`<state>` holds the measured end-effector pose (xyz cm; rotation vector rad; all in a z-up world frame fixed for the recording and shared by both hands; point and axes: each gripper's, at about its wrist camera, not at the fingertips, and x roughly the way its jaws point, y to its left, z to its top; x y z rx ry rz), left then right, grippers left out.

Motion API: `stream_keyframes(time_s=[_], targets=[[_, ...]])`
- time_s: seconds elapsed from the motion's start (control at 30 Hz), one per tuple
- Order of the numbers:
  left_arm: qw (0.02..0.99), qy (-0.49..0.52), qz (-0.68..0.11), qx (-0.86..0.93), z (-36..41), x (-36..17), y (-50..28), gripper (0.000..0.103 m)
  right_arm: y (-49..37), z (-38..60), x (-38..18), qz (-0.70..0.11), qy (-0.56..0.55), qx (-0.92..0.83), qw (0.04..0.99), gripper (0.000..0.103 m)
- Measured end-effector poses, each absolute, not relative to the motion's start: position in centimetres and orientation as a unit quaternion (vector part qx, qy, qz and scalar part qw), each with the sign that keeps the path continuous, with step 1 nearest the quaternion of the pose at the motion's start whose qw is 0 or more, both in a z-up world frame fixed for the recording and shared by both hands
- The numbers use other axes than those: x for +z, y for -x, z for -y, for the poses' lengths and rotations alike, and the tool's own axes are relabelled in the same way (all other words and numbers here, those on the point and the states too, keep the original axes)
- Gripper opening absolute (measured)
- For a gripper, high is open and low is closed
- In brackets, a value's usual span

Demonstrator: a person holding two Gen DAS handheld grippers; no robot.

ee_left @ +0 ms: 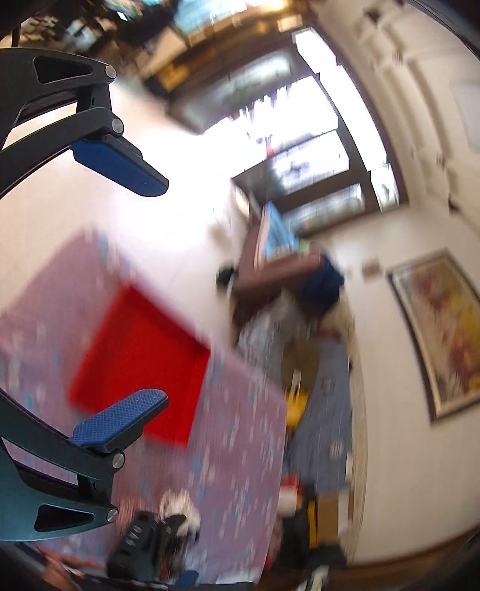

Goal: Organize jewelry

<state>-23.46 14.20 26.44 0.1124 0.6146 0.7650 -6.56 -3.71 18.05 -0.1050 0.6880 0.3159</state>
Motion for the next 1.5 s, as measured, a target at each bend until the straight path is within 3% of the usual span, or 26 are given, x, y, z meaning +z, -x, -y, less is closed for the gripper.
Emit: stream_keyframes(time_s=[0.2,0.37,0.77,1.07,1.5], targets=[[0.85,-0.02,-0.289,0.44,-17.7,27.1,25.6,0.103,7.4,-2.1,18.8,-0.334,0.055,0.249,0.907,0.103],[0.849,-0.029,-0.296,0.437,-16.2,27.3,24.7,0.103,7.6,-2.0,18.1,-0.327,0.07,0.26,0.906,0.103],[0.886,-0.074,-0.329,0.32,-11.9,25.2,18.1,0.103,5.4,7.7,14.3,-0.398,0.0,0.163,0.903,0.103],[0.907,-0.008,-0.394,0.15,-9.3,19.4,12.4,0.103,7.0,13.0,15.6,-0.396,-0.012,0.086,0.914,0.103],[0.91,0.023,-0.41,0.053,-7.0,17.0,9.7,0.103,10.3,16.4,15.9,-0.421,-0.012,-0.024,0.907,0.103]])
